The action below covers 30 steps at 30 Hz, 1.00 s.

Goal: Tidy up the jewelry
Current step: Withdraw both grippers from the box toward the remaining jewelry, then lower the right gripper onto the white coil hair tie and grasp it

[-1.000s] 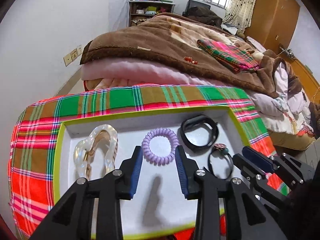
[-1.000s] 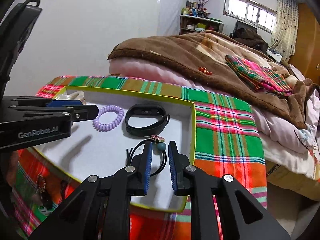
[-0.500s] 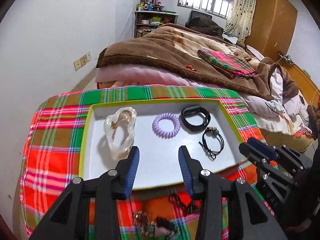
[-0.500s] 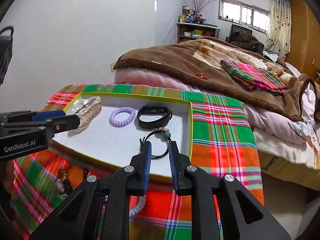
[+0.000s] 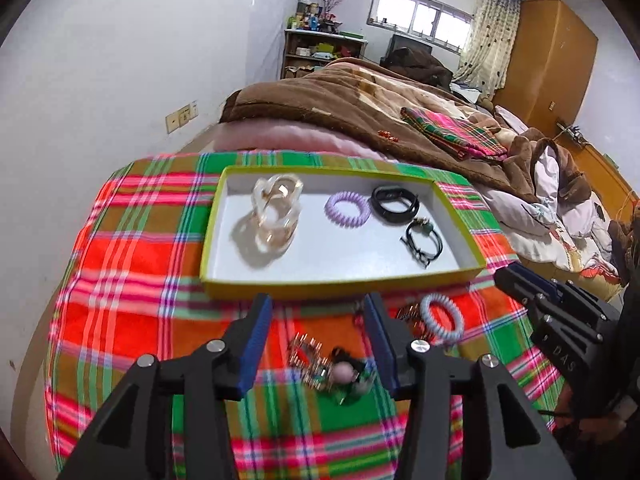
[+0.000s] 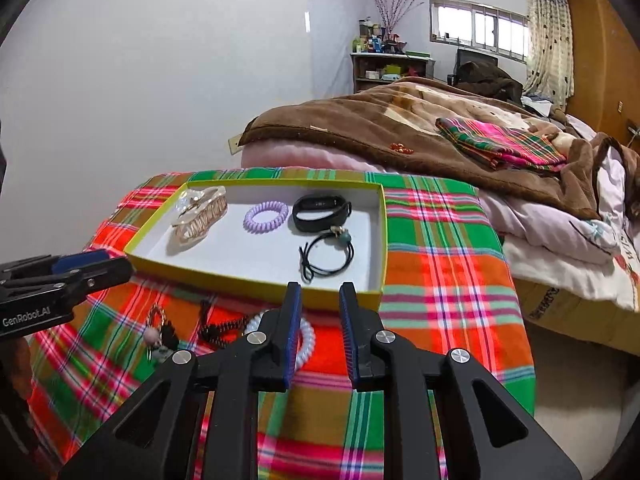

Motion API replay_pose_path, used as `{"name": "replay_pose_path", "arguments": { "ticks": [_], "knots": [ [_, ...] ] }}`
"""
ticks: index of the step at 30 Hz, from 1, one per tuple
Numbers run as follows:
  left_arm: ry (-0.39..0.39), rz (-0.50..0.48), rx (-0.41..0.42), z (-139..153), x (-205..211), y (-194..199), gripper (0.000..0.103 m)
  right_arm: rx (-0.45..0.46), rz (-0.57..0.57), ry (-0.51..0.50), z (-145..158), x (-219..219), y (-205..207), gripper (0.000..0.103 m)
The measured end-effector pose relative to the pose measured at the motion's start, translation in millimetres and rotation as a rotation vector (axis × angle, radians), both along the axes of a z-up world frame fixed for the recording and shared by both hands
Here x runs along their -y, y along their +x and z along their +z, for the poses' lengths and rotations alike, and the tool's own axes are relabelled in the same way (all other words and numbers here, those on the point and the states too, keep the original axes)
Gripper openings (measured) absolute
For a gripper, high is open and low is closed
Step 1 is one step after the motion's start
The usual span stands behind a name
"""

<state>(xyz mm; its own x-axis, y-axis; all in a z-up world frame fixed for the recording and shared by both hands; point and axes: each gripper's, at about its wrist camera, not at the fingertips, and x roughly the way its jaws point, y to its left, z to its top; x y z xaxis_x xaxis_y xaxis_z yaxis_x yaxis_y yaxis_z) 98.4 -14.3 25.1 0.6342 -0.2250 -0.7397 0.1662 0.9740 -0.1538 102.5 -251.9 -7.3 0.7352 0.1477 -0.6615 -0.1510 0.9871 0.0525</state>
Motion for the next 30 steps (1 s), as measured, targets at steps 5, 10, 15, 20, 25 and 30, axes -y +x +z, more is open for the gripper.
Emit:
{"name": "replay_pose_path", "arguments": {
  "ticks": [5, 10, 15, 20, 25, 30],
  "knots": [
    [-0.040, 0.005, -0.016, -9.6, -16.0, -19.6, 0.052, -0.033, 0.004, 0.037, -14.8, 4.8, -6.5, 0.047],
    [-0.067, 0.020, -0.033, -20.4, -31.0, -31.2, 0.053, -0.077, -0.006, 0.046, -30.5, 7.1, -3.0, 0.047],
    [-0.078, 0.045, -0.062, -34.0, -43.8, -38.9, 0.053, -0.108, -0.009, 0.041, -39.5, 6.0, 6.0, 0.047],
    [-0.082, 0.054, -0.083, -42.6, -52.6, -43.9, 0.053, -0.138, -0.004, 0.047, -45.6, 1.2, 15.8, 0.047],
    [-0.087, 0.058, -0.091, -46.9, -59.7, -45.3, 0.053, -0.155, 0.008, 0.007, -50.5, -9.2, 22.7, 0.047],
    [-0.097, 0.064, -0.103, -50.8, -65.7, -44.1, 0.053, -0.164, 0.010, -0.008, -51.7, -14.6, 26.2, 0.046]
  ]
}}
